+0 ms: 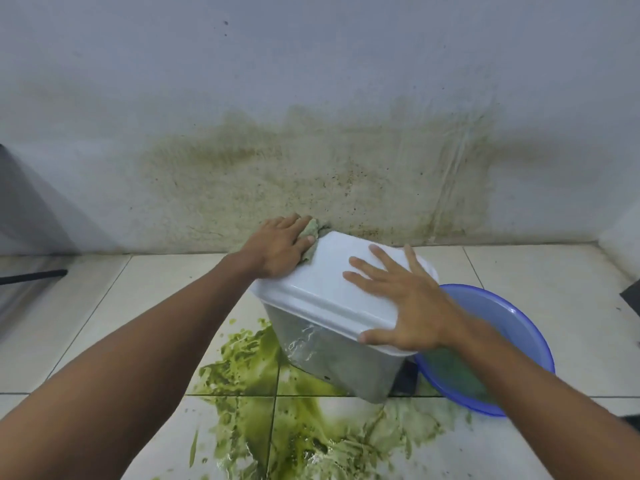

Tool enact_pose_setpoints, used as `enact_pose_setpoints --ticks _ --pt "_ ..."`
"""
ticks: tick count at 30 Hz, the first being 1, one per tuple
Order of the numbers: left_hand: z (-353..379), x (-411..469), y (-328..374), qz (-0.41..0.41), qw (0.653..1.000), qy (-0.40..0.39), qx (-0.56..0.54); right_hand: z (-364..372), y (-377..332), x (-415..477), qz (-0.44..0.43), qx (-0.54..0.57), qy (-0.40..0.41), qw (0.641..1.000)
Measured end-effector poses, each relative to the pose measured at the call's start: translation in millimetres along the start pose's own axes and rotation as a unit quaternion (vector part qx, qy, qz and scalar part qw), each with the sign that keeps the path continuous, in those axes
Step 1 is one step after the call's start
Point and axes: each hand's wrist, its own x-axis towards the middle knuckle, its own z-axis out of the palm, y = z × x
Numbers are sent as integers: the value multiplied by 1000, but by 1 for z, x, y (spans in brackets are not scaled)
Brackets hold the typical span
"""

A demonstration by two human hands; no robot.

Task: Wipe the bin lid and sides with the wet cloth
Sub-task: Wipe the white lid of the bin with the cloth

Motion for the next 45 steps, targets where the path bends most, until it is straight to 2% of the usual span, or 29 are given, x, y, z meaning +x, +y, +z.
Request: enact_pose_setpoints --ticks 5,7,11,15,17,20,23,25,28,31,34,36,39,42,45 --pt "10 -46 0 -30 999 36 -9 -14 7 16 110 17 -61 992" --pt "19 -71 21 -14 999 45 -13 -12 -2 19 123 -1 -60 991" --pt "40 -106 69 89 993 76 -12 -1 -14 20 147 -38 -40 988" --pt "29 -85 57 78 994 72 -16 7 -13 20 144 -63 -16 987" --pt "18 -67 41 51 997 58 -25 7 -12 20 140 -75 -18 987" --pt "2 -39 10 -39 997 45 -50 8 -11 19 135 -77 -12 988" --pt "-1 -28 -13 -140 975 66 -157 8 -7 20 133 -79 -7 988" --pt "3 -30 -16 -178 959 97 -197 7 -5 20 124 -78 -3 989" --pt "9 -43 -11 -220 949 122 -189 5 -3 19 113 -10 18 993" --pt "14 -62 -11 -230 942 147 -196 8 -1 19 147 122 95 977" --pt "20 -83 -3 -199 958 151 -143 16 -2 23 165 113 125 972" --pt "26 -92 12 -154 975 147 -64 18 -3 25 162 100 124 974" --pt "31 -93 22 -107 985 136 -14 20 0 26 185 132 138 964" --pt "23 -87 4 -120 980 138 -77 22 4 21 245 191 170 935" --pt "18 -85 -10 -152 967 144 -142 25 8 20 240 232 177 926"
